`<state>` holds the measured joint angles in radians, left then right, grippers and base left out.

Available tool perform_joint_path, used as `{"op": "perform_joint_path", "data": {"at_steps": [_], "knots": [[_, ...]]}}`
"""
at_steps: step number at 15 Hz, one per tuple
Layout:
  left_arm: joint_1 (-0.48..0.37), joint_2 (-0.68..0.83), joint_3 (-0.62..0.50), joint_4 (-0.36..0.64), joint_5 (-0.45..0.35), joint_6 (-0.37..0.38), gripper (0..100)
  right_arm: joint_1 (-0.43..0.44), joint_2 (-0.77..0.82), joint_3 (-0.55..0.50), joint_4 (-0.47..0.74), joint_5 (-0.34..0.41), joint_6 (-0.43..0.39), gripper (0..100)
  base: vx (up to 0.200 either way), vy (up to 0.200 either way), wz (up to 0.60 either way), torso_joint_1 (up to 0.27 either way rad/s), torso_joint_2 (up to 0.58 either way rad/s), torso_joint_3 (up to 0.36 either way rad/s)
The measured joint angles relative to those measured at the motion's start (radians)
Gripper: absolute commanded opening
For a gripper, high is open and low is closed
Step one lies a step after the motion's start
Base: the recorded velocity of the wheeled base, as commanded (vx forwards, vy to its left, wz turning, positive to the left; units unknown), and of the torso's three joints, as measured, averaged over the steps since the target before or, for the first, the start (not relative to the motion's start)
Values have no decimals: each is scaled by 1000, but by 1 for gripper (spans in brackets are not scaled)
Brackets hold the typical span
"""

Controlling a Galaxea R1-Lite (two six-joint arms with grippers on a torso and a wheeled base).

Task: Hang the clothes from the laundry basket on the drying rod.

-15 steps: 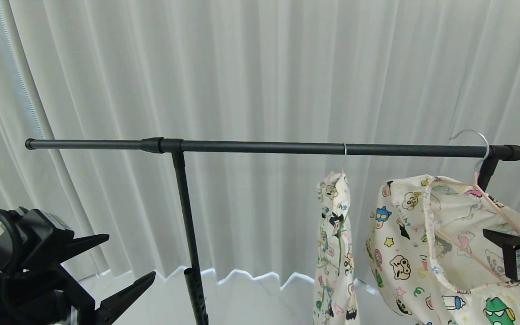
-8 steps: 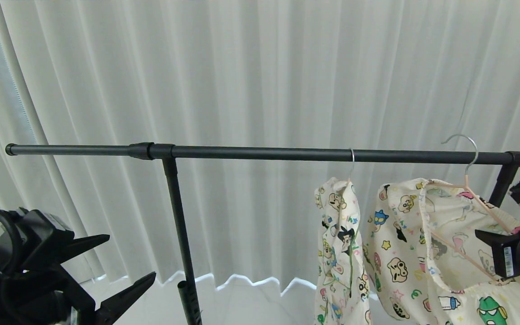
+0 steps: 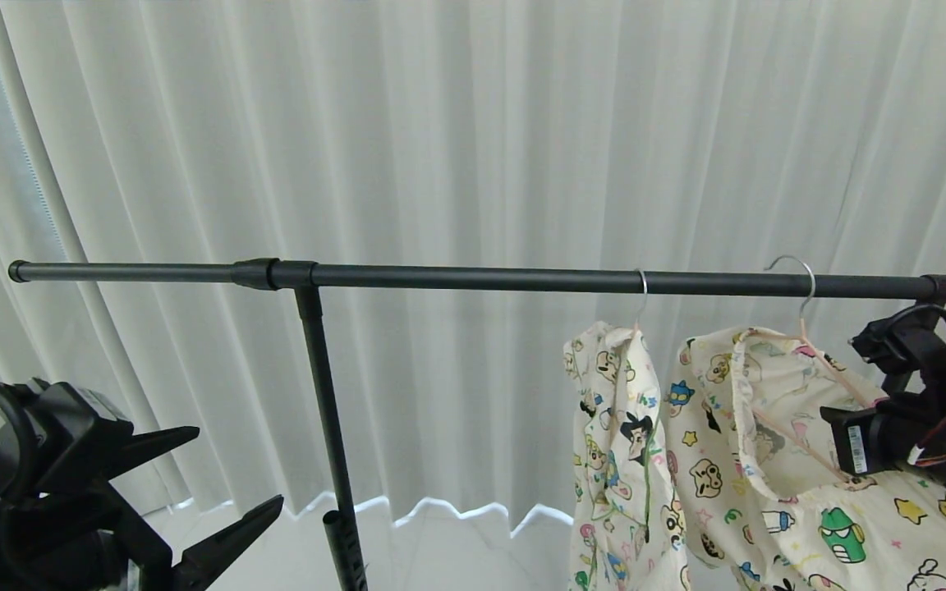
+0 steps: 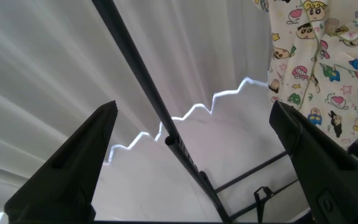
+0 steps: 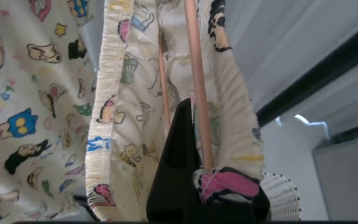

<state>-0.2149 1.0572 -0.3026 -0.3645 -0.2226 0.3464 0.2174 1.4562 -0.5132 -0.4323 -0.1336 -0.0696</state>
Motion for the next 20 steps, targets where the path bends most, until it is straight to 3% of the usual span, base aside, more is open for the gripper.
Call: {"op": "perform_joint_path", "data": {"at_steps": [5,6,12,15,20], "knots": [[-30,-9,22,0,1,1,100,0,62,-24,-3,0,1,0,0,0,0,0,0,0],[-38,-11,26,1,1,2,100,1,64,-22,-3,0,2,100,0,0,0,0,0,0],[-33,-20,30,0,15,0,100,14,10,-16,-2,-1,42,100,0,0,0,0,0,0],[-7,-22,33,0,121,-6,100,16,-82,-10,-1,0,44,100,0,0,0,0,0,0],[89,-45,39,0,150,-12,100,-15,-280,57,-1,-12,31,100,-200,0,0,4,1,-1]]}}
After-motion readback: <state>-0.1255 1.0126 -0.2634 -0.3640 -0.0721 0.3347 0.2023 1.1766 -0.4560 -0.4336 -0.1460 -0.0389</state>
